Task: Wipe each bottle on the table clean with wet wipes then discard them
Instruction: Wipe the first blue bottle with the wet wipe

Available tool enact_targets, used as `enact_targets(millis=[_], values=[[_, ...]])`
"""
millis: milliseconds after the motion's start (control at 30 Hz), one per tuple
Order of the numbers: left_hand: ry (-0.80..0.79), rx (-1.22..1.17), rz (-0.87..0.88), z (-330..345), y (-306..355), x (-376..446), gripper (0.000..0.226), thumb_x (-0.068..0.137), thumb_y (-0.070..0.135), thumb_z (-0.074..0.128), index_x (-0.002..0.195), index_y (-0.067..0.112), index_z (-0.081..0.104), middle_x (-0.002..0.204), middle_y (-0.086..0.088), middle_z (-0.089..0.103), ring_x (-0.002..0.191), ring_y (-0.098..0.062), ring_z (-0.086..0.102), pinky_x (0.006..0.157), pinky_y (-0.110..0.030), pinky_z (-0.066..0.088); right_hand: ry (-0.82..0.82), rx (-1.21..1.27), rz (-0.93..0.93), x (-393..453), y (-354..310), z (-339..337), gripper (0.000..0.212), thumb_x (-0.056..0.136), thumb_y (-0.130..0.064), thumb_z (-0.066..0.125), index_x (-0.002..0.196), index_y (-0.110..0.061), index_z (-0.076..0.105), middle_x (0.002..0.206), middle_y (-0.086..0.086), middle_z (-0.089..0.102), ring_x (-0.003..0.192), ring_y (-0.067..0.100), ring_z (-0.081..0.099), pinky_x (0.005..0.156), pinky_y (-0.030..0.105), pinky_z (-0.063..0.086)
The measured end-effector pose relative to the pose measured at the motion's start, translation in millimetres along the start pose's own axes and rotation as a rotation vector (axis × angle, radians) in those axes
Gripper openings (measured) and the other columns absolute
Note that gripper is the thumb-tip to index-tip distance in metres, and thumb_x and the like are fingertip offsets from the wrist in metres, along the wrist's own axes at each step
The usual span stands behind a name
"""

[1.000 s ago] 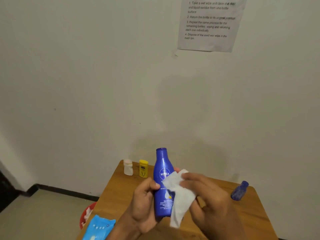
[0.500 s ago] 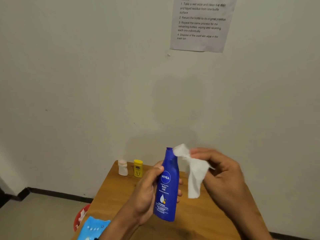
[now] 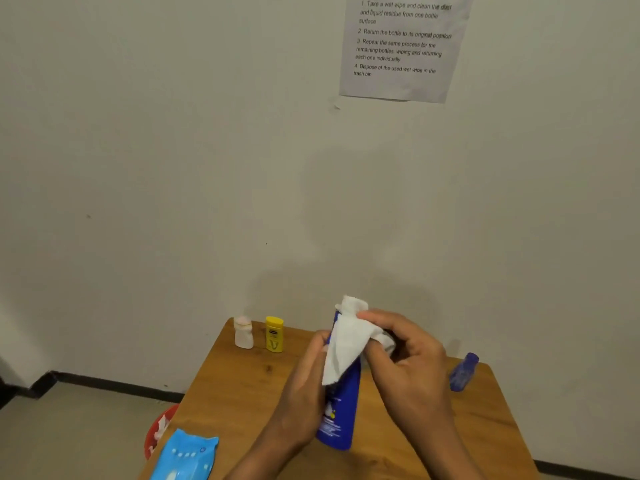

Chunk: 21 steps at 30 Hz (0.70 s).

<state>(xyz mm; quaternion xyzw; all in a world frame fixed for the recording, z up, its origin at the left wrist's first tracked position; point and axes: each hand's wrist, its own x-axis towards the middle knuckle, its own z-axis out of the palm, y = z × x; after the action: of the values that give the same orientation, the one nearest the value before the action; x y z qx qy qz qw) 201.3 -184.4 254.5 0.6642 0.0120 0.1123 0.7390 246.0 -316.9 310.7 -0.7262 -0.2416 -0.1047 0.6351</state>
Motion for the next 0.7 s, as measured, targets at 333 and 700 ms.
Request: enact_targets(millis=[333,700], values=[[0.012,0.407,0.156,-21.5,3.6,10.4,0.048,0.081,0.065,0.069,0.122,0.045,0.053,0.102,0.014,0.065,0.087,-0.009,0.065,0.074,-0.020,0.054,0.066,-0.027,0.055,22.0,-2.9,-41.8,0.028,0.080,-0.005,0.077,0.093,-0.030,0.076,0.090,-0.016,0.075,0.086,0.006,0.070,0.065,0.017,0.057],[0.161,0.587,0.219,-30.3,-1.7,2.5,0.051,0.082,0.020,0.058,0.112,0.061,0.058,0.100,0.034,0.068,0.104,0.005,0.064,0.081,-0.004,0.047,-0.187,-0.636,-0.607,-17.0,-8.5,10.9,0.044,0.076,-0.003,0.074,0.119,0.002,0.069,0.128,0.017,0.064,0.120,0.023,0.062,0.099,0.031,0.051]])
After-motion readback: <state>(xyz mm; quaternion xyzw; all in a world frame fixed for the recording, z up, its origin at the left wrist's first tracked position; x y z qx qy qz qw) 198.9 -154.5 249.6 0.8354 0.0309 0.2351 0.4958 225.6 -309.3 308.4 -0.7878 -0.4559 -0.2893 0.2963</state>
